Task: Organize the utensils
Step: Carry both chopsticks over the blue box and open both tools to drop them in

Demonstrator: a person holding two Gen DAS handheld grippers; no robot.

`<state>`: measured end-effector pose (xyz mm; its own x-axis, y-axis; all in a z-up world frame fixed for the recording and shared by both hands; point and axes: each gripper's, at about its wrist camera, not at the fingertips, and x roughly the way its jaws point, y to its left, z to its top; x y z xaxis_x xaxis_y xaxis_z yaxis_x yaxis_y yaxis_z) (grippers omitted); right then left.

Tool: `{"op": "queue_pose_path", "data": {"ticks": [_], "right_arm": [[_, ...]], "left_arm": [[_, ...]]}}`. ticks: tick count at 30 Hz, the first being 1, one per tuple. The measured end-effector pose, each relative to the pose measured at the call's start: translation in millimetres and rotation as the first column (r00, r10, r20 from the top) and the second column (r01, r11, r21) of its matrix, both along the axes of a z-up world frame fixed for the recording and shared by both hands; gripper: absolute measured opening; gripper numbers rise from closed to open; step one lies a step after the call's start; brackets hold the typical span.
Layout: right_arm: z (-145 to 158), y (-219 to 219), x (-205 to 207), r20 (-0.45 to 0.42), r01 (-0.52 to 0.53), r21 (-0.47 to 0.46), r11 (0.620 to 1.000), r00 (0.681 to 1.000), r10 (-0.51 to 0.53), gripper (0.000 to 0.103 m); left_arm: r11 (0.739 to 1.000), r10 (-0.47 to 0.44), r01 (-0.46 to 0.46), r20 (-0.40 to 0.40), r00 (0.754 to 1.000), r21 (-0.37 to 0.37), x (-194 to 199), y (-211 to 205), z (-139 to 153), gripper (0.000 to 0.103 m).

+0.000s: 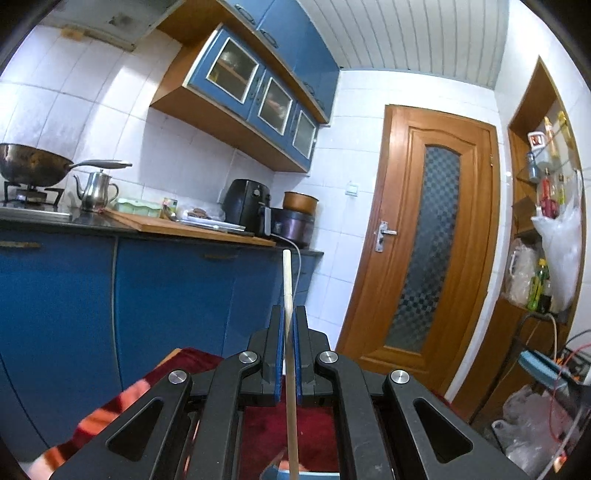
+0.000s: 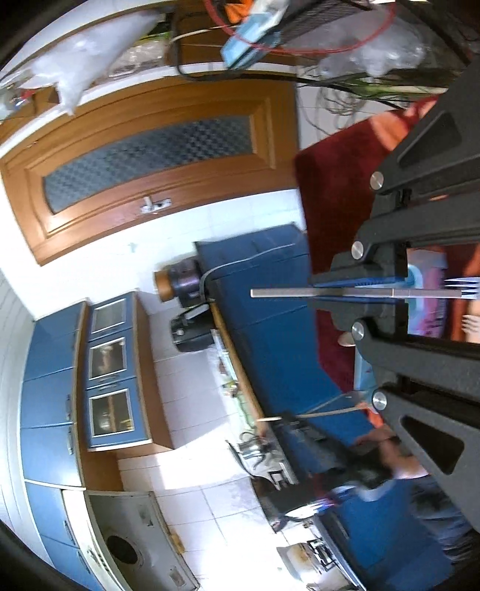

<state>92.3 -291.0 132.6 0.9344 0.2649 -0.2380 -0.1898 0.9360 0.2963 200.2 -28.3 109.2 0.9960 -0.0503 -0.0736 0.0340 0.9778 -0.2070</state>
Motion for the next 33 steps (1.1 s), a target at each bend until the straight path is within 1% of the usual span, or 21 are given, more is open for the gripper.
{"op": "queue_pose_path", "data": {"ticks": [3, 5, 8, 12, 14, 16, 18, 20, 22, 25, 26, 31, 33], "right_arm": [[7.0, 7.6, 11.0, 0.029, 0.013, -0.011, 1.0, 0.999, -0.013, 0.007], [7.3, 15.1, 18.8, 0.047, 0.031, -0.042, 0.999, 0.998, -0.029, 0.007], [1.4, 27.1, 31.4, 0.045, 0.046, -0.09, 0.995, 0.998, -0.042, 0.007], [-12.0, 38.4, 47.0, 0.014, 0.038, -0.144, 0.989, 0.999, -0.036, 0.007], [-19.8, 43.4, 55.4, -0.029, 0.014, -0.163, 0.987, 0.999, -0.019, 0.007], [-28.9, 45.0, 61.6, -0.078, -0.006, -0.159, 0.987, 0.997, -0.006, 0.007], [-38.1, 43.0, 63.4, -0.113, -0.021, -0.135, 0.991, 0.994, 0.005, 0.012], [-43.0, 40.7, 62.8, -0.131, -0.027, -0.113, 0.993, 0.991, 0.013, 0.024], [-44.9, 38.2, 58.7, -0.135, -0.032, -0.096, 0.995, 0.991, 0.019, 0.028], [-43.0, 36.1, 52.2, -0.126, -0.032, -0.086, 0.996, 0.992, 0.021, 0.037], [-40.7, 36.2, 51.2, -0.122, -0.034, -0.082, 0.996, 0.992, 0.023, 0.04], [-36.1, 34.3, 34.8, -0.109, -0.037, -0.063, 0.997, 0.994, 0.03, 0.043], [-34.7, 34.0, 27.4, -0.107, -0.041, -0.06, 0.997, 0.994, 0.034, 0.043]], "left_arm": [[0.999, 0.001, -0.001, 0.011, 1.0, 0.037, -3.3, -5.4, -5.4, 0.004], [0.999, -0.009, 0.009, 0.005, 1.0, 0.04, -4.7, -6.8, -6.4, 0.004], [0.999, -0.018, 0.018, 0.0, 1.0, 0.044, -6.6, -8.1, -7.1, 0.004], [0.998, -0.025, 0.025, -0.008, 1.0, 0.049, -9.9, -7.0, -10.0, 0.004], [0.998, -0.035, 0.036, -0.022, 0.999, 0.048, -10.1, -5.2, -10.9, 0.004], [0.998, -0.048, 0.05, -0.036, 0.998, 0.045, -9.8, -5.4, -11.3, 0.004], [0.997, -0.066, 0.068, -0.049, 0.997, 0.04, -11.0, -4.4, -11.6, 0.004], [0.996, -0.079, 0.082, -0.059, 0.995, 0.044, -13.1, -4.7, -11.2, 0.005], [0.994, -0.091, 0.094, -0.069, 0.993, 0.049, -15.0, -5.7, -10.9, 0.013], [0.993, -0.101, 0.107, -0.087, 0.991, 0.058, -20.0, -7.0, -10.1, 0.02], [0.992, -0.103, 0.109, -0.092, 0.99, 0.061, -21.5, -7.3, -9.5, 0.022], [0.989, -0.134, 0.141, -0.125, 0.983, 0.05, -33.4, -4.8, -5.0, 0.028], [0.988, -0.141, 0.149, -0.145, 0.979, 0.046, -39.1, -2.9, -3.4, 0.029]]}}
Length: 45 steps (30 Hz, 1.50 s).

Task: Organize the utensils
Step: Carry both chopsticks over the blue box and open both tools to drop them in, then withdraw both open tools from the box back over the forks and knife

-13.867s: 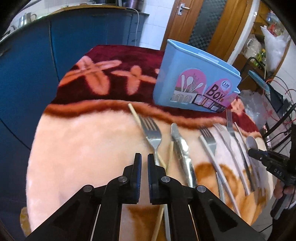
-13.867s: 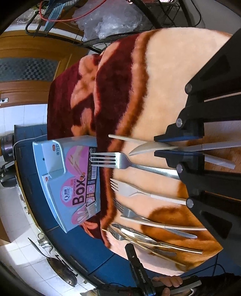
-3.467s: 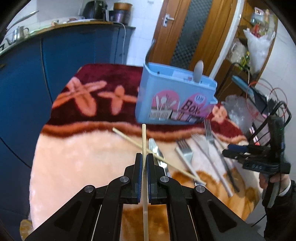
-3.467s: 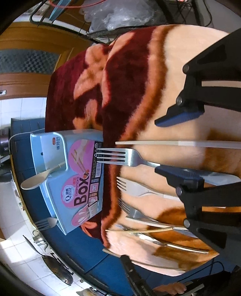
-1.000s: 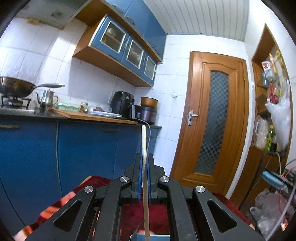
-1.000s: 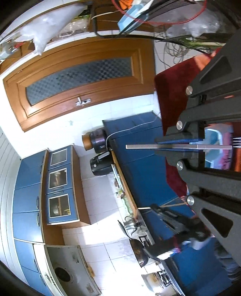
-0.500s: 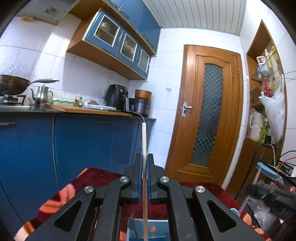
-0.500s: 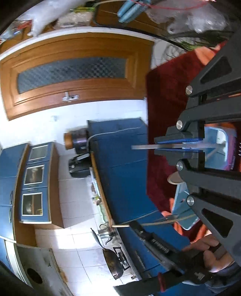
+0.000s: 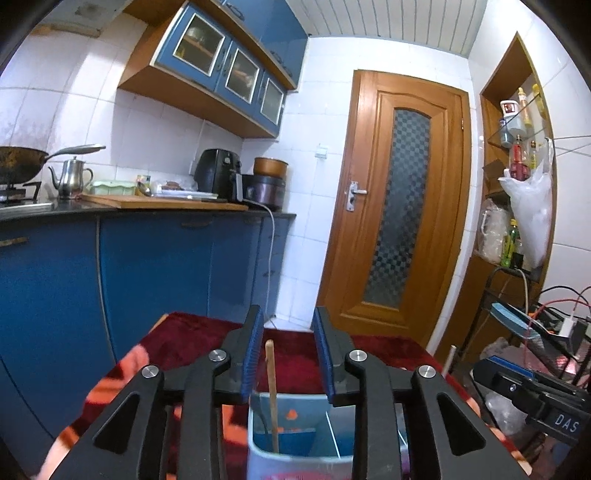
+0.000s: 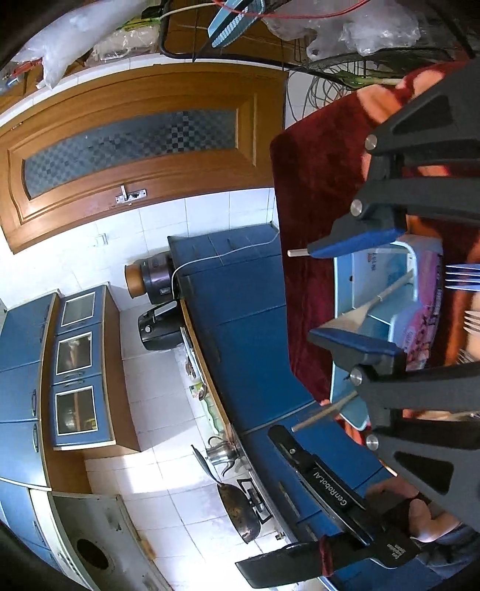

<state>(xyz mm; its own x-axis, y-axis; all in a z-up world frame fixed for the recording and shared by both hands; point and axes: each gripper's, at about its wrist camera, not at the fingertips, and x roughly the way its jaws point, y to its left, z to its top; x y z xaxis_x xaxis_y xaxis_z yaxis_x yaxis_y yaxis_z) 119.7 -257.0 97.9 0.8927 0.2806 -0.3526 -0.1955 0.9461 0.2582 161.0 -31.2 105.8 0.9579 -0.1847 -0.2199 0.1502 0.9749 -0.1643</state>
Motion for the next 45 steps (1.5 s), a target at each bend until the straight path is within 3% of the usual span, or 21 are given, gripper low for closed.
{"op": "queue_pose_path", "data": {"ticks": [10, 25, 45], "right_arm": [[5.8, 5.7, -34.7, -0.026, -0.017, -0.013, 1.0, 1.0, 0.017, 0.046], [-16.3, 12.1, -63.7, -0.169, -0.037, -0.032, 0.999, 0.985, 0.031, 0.049], [-68.7, 0.1, -66.7, -0.343, -0.013, -0.003, 1.0, 0.939, 0.012, 0.055]], "left_arm": [[1.0, 0.0, 0.002, -0.092, 0.996, 0.016, -38.3, 19.4, 8.2, 0.03], [0.996, 0.004, 0.017, -0.25, 0.968, 0.083, -73.0, 33.4, -6.3, 0.03], [0.996, 0.015, 0.033, -0.513, 0.858, 0.084, -49.4, 38.7, -72.0, 0.03]]}}
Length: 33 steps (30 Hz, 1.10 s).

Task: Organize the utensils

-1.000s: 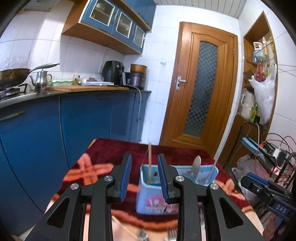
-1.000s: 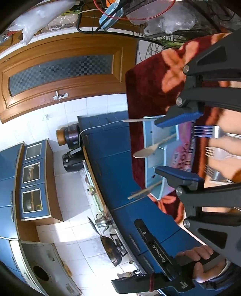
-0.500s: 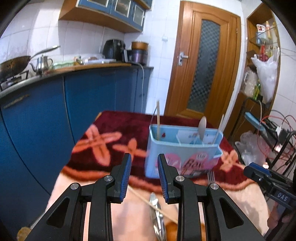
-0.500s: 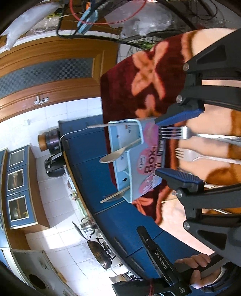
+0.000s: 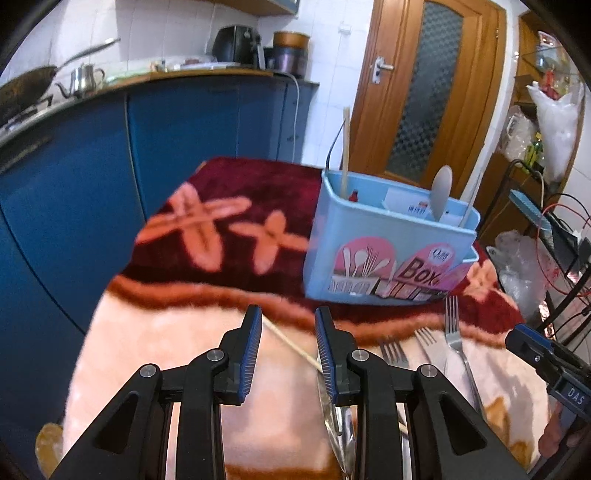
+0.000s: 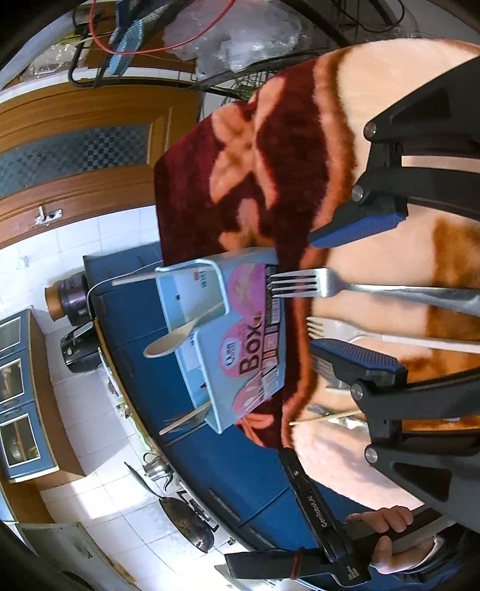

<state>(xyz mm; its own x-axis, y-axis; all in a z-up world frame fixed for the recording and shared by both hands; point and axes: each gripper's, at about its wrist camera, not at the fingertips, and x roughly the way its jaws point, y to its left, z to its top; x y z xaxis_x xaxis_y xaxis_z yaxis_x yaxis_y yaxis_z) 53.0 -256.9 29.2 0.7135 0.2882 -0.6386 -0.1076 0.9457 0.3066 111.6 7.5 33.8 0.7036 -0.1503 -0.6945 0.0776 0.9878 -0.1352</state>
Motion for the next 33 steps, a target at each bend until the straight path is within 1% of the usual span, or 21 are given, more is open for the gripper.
{"op": "queue_pose_path", "data": {"ticks": [5, 11, 17, 21, 23, 25, 26, 28, 30, 33], "right_arm": [[-9.9, -3.2, 0.1, -0.028, 0.009, 0.013, 1.0, 1.0, -0.009, 0.056], [-16.1, -6.6, 0.4, -0.044, 0.017, 0.016, 1.0, 0.999, -0.016, 0.057], [-20.4, -9.3, 0.4, -0.057, 0.023, 0.022, 0.999, 0.998, -0.022, 0.057], [-22.9, -11.7, 0.8, -0.063, 0.029, 0.024, 0.999, 0.998, -0.027, 0.057], [-23.6, -12.2, 1.1, -0.066, 0.031, 0.025, 0.999, 0.997, -0.029, 0.057], [-24.1, -12.7, 1.2, -0.067, 0.031, 0.025, 0.999, 0.997, -0.029, 0.057], [-24.1, -12.6, 1.2, -0.068, 0.03, 0.024, 0.999, 0.997, -0.028, 0.057], [-24.1, -12.4, 1.2, -0.066, 0.031, 0.023, 0.999, 0.997, -0.03, 0.057], [-24.3, -12.6, 1.4, -0.069, 0.03, 0.022, 0.999, 0.997, -0.028, 0.057], [-25.7, -12.3, 1.5, -0.072, 0.027, 0.019, 0.999, 0.997, -0.026, 0.057]], "left_arm": [[1.0, 0.005, -0.007, -0.074, 0.997, -0.025, 12.9, 2.9, -14.3, 0.03], [0.998, 0.015, -0.023, -0.137, 0.99, -0.057, 26.7, 4.4, -25.4, 0.03], [0.996, 0.032, -0.048, -0.216, 0.976, -0.069, 44.6, 4.6, -36.1, 0.03], [0.993, 0.013, -0.045, -0.271, 0.963, -0.111, 55.1, 5.1, -44.2, 0.03], [0.991, 0.017, -0.053, -0.273, 0.962, -0.124, 57.2, 5.4, -45.4, 0.03], [0.99, 0.015, -0.053, -0.272, 0.962, -0.132, 57.6, 5.6, -45.8, 0.017], [0.988, 0.012, -0.055, -0.275, 0.961, -0.146, 57.9, 6.5, -46.6, 0.015], [0.982, 0.003, -0.055, -0.281, 0.96, -0.179, 58.6, 8.5, -48.5, 0.007], [0.978, -0.009, -0.05, -0.281, 0.96, -0.203, 58.3, 10.7, -49.3, 0.005], [0.971, -0.024, -0.042, -0.274, 0.961, -0.234, 55.3, 13.2, -48.6, 0.004]]}}
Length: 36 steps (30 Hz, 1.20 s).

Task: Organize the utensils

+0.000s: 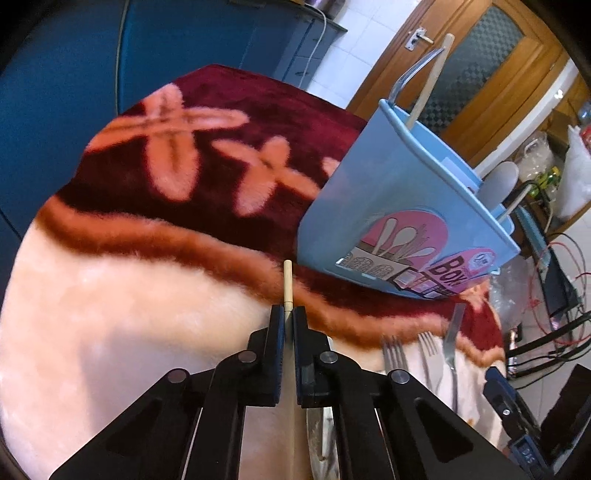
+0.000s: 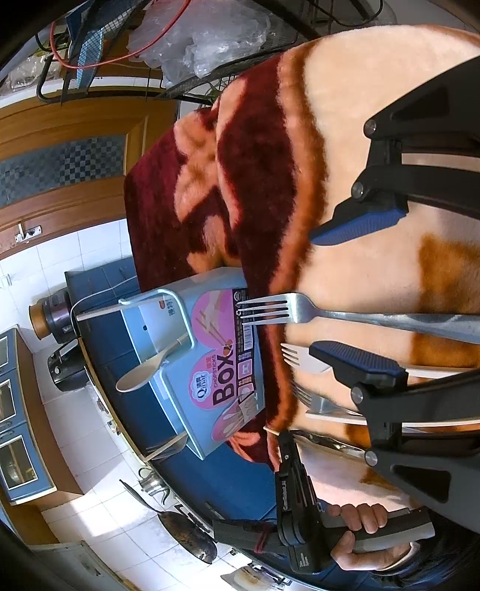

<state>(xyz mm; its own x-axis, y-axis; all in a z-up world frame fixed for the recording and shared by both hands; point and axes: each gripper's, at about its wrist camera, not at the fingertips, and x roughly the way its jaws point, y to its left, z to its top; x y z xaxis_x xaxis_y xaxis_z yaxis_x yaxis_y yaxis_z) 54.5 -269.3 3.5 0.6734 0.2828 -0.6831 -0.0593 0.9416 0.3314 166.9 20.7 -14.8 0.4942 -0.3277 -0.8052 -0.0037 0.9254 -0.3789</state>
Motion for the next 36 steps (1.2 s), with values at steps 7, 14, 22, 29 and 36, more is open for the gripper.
{"op": "queue_pose_path", "data": {"ticks": [7, 14, 22, 29, 36], "right_arm": [[-0.4, 8.7, 7.8, -0.015, -0.028, -0.026, 0.999, 0.999, 0.028, 0.057], [-2.1, 20.0, 25.5, -0.044, -0.068, -0.057, 0.996, 0.997, 0.065, 0.057], [-10.0, 28.2, 44.4, -0.092, -0.107, -0.086, 0.99, 0.991, 0.099, 0.057], [-14.0, 26.5, 63.1, -0.087, -0.14, -0.074, 0.987, 0.987, 0.133, 0.057], [-17.5, 23.9, 64.7, -0.056, -0.133, -0.086, 0.987, 0.99, 0.129, 0.026]], "left_arm": [[0.999, -0.01, 0.012, 0.069, 0.998, -0.031, -17.2, 4.8, 15.1, 0.004], [1.0, -0.02, 0.022, 0.159, 0.987, -0.009, -32.7, 5.6, 30.2, 0.004], [0.999, -0.032, 0.033, 0.2, 0.979, -0.001, -39.8, 7.1, 32.5, 0.004], [0.998, -0.055, 0.058, 0.245, 0.968, -0.004, -46.1, 4.1, 37.6, 0.004], [0.998, -0.068, 0.065, 0.3, 0.952, 0.021, -52.6, -2.3, 47.9, 0.004]]}}
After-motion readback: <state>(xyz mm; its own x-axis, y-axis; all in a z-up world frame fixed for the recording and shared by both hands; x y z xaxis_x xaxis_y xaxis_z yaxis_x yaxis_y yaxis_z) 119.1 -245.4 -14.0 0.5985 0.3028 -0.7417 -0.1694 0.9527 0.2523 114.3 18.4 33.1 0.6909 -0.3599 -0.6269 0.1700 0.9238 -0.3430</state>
